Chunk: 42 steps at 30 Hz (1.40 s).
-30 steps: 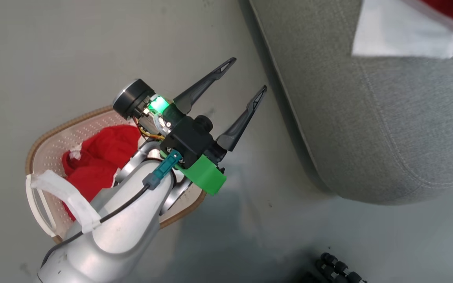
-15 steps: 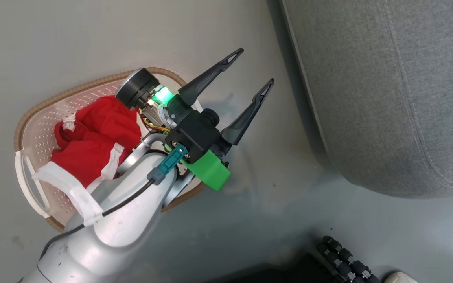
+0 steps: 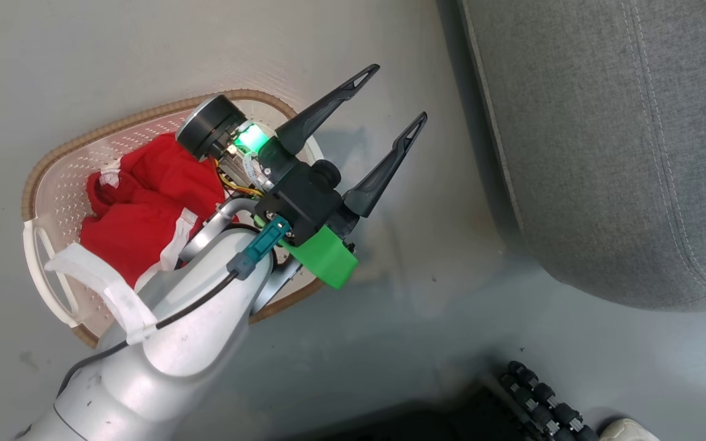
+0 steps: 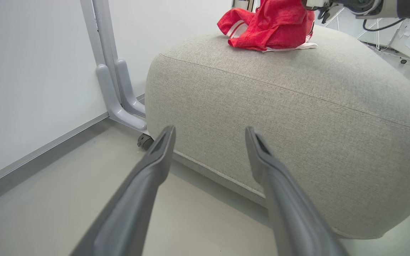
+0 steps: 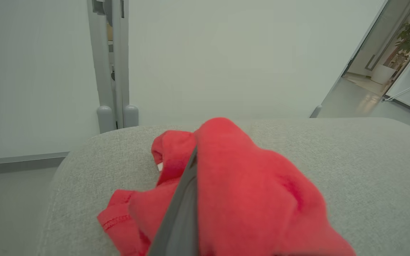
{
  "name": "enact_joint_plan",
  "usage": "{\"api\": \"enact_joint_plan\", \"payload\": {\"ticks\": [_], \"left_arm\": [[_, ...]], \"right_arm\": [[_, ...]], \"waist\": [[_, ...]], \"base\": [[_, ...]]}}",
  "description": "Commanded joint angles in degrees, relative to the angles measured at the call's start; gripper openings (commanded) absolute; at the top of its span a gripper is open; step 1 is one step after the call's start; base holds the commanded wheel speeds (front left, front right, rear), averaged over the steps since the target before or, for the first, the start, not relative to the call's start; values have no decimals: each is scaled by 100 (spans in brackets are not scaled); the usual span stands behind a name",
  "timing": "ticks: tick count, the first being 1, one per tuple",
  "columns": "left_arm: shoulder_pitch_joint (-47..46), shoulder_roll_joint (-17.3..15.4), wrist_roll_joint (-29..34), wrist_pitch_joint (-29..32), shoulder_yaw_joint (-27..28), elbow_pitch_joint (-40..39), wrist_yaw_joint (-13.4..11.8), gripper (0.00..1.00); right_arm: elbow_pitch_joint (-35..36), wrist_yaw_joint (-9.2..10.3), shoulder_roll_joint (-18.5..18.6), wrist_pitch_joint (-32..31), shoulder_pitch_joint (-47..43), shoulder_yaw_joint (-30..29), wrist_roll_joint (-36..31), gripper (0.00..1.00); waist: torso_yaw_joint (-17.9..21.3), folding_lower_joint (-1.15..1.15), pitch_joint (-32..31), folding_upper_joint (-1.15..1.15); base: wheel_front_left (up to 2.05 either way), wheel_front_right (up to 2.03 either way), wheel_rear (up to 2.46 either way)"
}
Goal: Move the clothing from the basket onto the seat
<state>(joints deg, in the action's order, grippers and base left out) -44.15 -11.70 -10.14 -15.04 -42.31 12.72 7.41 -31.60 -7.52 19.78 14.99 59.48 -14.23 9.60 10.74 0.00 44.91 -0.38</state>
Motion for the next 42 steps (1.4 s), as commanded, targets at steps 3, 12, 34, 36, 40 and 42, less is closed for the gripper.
{"api": "enact_joint_plan", "payload": {"ticks": [3,12,34,36,40,42], "left_arm": [[-128,-42,-33,-16,5,20,-8,100],[42,-18,-95,-18,73,22,-99,100],[1533,148,-425,-12,1034,-97,-419,100],[1712,167,-455,-12,1223,-114,-463,100],[2047,227,-511,-11,1635,-156,-519,100],[2209,253,-517,-10,1865,-188,-557,100]], "right_arm": [[-188,6,-79,22,-157,-69,21,0],[-161,6,-299,22,-534,-93,-73,100],[1159,6,-743,23,-3167,348,59,100],[1330,6,-800,23,-3350,447,56,100],[1614,6,-927,23,-3652,649,64,100],[1716,6,-986,23,-3762,745,101,100]], "waist": [[-26,0,8,38],[-16,0,-339,38],[-135,0,-2454,38],[-248,0,-2611,38],[-523,0,-2891,38],[-669,0,-3009,38]], "base": [[0,0,0],[0,0,0],[0,0,0],[0,0,0],[0,0,0],[0,0,0]]}}
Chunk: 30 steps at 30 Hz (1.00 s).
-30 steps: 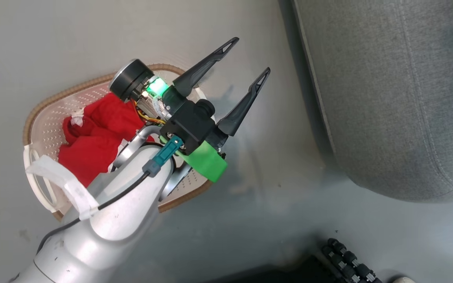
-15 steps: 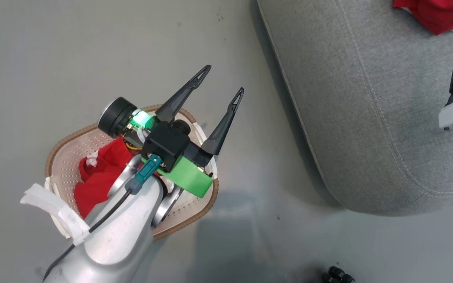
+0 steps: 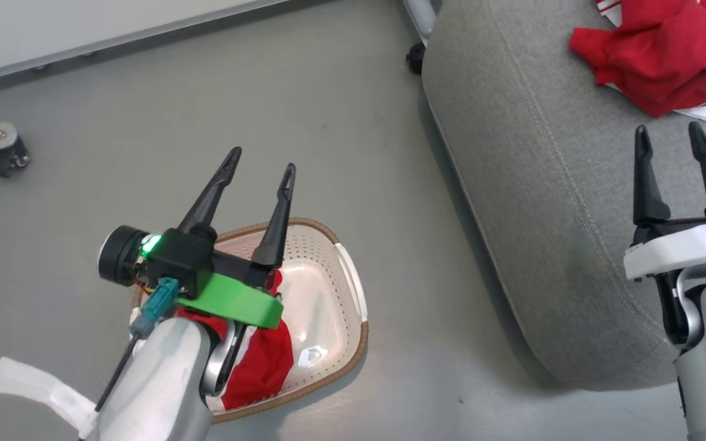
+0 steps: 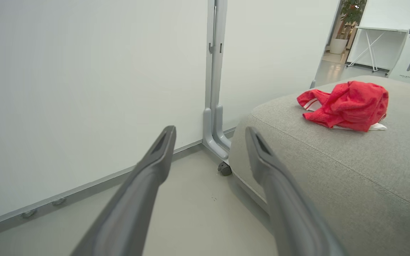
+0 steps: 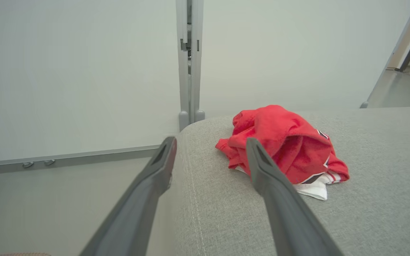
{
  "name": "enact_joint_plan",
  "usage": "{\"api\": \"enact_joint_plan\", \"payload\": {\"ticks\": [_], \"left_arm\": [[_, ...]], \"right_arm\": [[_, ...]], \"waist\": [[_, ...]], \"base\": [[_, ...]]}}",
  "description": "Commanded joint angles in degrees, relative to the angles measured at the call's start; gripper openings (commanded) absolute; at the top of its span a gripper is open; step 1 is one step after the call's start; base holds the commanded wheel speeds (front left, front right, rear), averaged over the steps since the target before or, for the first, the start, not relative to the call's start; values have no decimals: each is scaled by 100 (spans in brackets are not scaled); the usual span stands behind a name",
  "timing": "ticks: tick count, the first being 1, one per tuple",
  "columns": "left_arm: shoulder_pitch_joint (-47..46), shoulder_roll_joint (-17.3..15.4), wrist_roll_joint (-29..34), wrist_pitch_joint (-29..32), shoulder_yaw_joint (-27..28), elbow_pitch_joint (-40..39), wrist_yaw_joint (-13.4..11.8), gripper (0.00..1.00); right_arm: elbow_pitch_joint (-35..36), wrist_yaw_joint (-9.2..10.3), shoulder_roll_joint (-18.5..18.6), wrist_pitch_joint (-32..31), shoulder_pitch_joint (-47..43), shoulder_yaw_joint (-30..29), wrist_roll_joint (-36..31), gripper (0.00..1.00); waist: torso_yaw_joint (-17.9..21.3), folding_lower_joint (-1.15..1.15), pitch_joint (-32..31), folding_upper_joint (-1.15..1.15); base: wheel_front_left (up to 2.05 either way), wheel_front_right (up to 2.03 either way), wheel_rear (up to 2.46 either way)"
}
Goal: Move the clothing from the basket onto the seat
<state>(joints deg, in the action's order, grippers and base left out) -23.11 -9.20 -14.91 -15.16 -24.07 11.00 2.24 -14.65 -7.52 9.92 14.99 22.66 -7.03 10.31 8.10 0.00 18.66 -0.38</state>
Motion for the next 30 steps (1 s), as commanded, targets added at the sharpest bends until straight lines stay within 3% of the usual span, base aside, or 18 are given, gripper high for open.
{"api": "enact_joint_plan", "payload": {"ticks": [1,9,18,30], "left_arm": [[180,23,-45,2,129,-23,-29,100],[784,153,90,2,1085,-107,22,100],[1502,312,318,2,1930,-135,118,100],[2003,482,571,2,2180,-288,283,100]], "right_arm": [[68,6,-10,23,-126,57,28,100],[398,6,-287,23,-517,431,-92,100],[627,6,-577,23,-971,849,-124,100],[993,6,-693,23,-1975,925,-122,100]], "waist": [[-483,0,-437,38],[-1113,0,-908,38],[-1406,0,-1406,38],[-1505,0,-1763,38]], "base": [[0,0,0],[0,0,0],[0,0,0],[0,0,0]]}}
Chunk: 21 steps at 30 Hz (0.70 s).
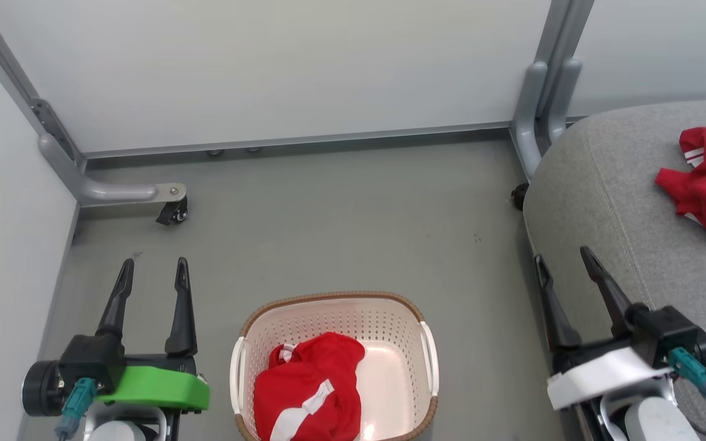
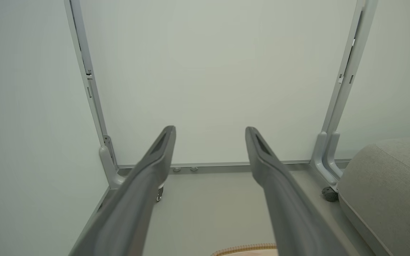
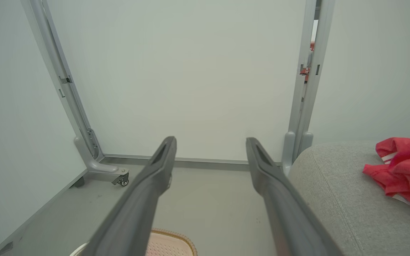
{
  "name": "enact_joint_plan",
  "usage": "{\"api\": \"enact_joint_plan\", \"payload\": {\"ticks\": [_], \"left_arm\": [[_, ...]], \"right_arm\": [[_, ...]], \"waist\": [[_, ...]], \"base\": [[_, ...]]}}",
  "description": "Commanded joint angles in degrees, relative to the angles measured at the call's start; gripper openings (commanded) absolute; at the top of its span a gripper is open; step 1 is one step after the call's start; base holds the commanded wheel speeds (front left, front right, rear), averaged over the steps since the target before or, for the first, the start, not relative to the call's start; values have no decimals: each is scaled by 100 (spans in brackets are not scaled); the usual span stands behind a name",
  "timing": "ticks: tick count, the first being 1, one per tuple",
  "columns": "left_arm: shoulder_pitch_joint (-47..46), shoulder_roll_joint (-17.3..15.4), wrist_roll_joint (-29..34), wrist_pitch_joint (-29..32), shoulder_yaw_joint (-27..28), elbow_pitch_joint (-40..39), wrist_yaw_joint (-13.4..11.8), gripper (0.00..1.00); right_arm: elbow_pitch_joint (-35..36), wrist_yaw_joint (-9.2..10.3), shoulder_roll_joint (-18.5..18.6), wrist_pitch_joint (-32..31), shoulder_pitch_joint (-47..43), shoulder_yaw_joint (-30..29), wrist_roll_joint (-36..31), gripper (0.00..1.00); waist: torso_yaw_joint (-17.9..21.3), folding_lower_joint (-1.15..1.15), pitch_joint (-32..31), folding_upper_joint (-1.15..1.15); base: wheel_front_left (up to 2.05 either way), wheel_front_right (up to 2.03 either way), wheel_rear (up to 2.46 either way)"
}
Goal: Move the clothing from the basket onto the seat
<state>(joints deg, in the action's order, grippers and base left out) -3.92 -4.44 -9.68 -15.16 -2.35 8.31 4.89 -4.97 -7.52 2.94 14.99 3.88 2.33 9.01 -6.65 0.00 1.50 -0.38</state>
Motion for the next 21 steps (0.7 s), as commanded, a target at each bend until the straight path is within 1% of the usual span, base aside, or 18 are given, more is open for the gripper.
{"api": "enact_joint_plan", "payload": {"ticks": [1,8,21], "left_arm": [[104,17,57,2,14,-25,25,100],[208,64,167,1,24,-40,82,100],[204,96,218,1,86,31,155,100]], "right_arm": [[62,6,3,23,-165,-15,-4,100],[281,6,-1,23,-600,-27,178,100],[190,6,-2,23,-509,-14,191,100]], "waist": [[-34,0,-57,38],[-26,0,-92,38],[-4,0,-94,38]], "base": [[0,0,0],[0,0,0],[0,0,0]]}}
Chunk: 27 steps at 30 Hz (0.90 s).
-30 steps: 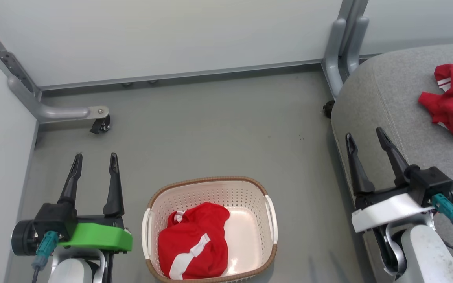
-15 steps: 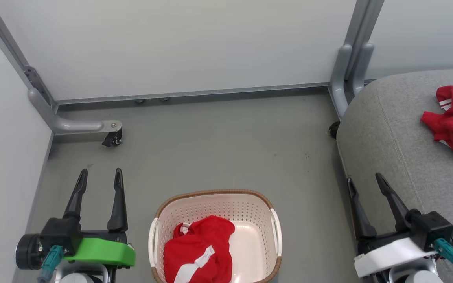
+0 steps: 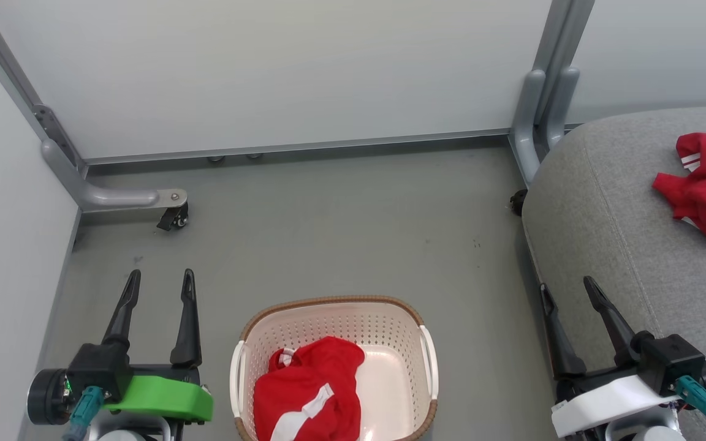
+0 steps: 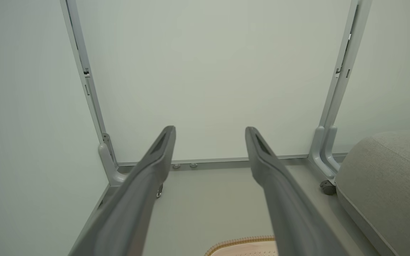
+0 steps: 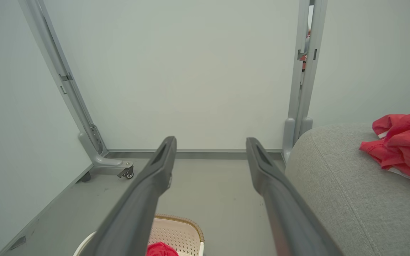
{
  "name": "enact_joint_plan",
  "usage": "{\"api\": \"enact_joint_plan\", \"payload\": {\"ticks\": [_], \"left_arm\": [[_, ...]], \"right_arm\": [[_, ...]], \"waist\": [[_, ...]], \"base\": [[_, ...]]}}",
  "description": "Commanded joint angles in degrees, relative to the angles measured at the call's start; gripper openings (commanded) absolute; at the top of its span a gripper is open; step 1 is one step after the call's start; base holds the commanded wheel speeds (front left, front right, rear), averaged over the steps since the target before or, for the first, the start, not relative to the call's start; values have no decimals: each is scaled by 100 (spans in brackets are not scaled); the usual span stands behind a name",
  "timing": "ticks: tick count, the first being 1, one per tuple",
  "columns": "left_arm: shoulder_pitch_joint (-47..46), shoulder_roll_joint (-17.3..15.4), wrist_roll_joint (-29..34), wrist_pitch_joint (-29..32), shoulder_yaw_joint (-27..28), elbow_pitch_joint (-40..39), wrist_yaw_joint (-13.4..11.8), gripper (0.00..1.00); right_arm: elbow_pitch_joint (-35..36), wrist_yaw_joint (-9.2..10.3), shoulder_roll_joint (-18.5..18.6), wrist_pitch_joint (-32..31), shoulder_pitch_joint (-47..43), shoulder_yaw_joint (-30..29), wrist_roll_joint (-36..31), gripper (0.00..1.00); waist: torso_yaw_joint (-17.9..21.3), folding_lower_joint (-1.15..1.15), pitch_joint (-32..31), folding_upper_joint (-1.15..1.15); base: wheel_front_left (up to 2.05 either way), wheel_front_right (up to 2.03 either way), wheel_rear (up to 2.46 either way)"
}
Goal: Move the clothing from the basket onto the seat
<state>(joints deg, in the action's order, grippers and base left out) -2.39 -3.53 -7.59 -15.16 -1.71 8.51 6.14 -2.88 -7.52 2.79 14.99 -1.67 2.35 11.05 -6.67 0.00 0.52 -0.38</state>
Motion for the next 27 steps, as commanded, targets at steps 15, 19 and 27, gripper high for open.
{"api": "enact_joint_plan", "payload": {"ticks": [15,19,27], "left_arm": [[-110,22,93,2,47,32,82,100],[-250,16,80,2,-8,111,99,100],[-889,-185,44,2,-374,421,145,100]], "right_arm": [[-62,6,13,23,125,20,3,100],[-50,6,13,23,207,60,-26,100],[36,6,14,23,657,185,-146,100]], "waist": [[74,0,117,38],[139,0,221,38],[393,0,646,38]], "base": [[0,0,0],[0,0,0],[0,0,0]]}}
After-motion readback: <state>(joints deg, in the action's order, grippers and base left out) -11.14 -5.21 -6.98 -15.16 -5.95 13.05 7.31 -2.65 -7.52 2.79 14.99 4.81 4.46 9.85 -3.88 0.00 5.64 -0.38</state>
